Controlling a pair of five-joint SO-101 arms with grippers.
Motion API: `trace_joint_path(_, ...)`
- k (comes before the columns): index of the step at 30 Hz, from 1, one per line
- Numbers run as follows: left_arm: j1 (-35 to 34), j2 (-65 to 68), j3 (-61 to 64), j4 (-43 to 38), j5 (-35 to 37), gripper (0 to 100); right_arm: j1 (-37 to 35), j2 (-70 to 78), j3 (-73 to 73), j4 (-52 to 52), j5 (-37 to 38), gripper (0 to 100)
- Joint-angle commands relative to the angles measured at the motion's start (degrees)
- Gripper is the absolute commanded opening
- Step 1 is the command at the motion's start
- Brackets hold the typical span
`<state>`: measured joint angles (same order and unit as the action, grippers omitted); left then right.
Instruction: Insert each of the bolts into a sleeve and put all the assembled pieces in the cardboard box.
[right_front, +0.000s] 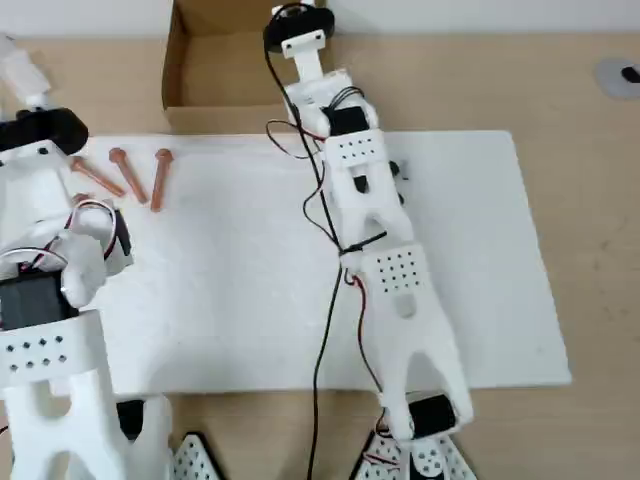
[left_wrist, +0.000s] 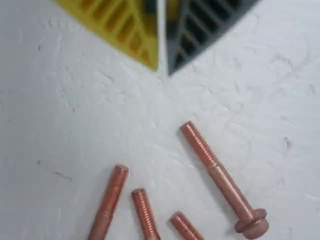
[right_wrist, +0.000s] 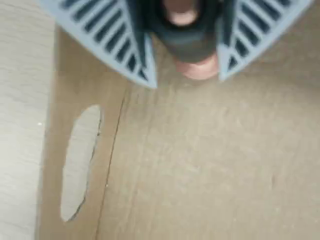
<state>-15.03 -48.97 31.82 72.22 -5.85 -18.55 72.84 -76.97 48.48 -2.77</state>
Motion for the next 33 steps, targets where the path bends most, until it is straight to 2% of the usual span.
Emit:
trace_joint_path(1,-0.88,-0.4,-0.26,-0.79,0.26,1,0.75,-1.63,-2.07,0.26,2.11,1.3)
trace_joint_path(3,-0.88,-0.4,-0.26,-0.79,0.26,1,0.66,-1.63,-1.89,0.53,4.13,4.4)
trace_joint_path(8,-0.88,-0.4,-0.26,-0.79,0.26,1,-0.22,-1.8,-4.0,9.41,4.92,34.7)
trace_joint_path(10,-0.88,-0.4,-0.26,-0.79,0.35,1,-0.92,-2.07,-5.76,12.92,5.01,42.6)
trace_joint_path(17,-0.88,-0.4,-0.26,-0.97,1.76,1,-1.71,-2.95,-19.03,19.78,5.1,41.4)
trace_joint_path(21,-1.05,0.13,-0.26,-1.14,2.37,1,-1.63,-13.23,-18.24,24.35,4.48,41.5)
trace_joint_path(24,-4.57,1.8,-0.18,-3.08,5.19,1,-1.71,-21.32,-18.33,26.99,1.93,41.5)
trace_joint_path(28,-7.12,9.63,-1.76,-4.92,8.53,7,-2.33,-28.88,-18.15,34.02,1.67,41.5)
trace_joint_path(33,-7.03,23.08,-8.53,-4.84,9.67,8,-3.12,-32.84,-18.42,46.68,1.67,41.5)
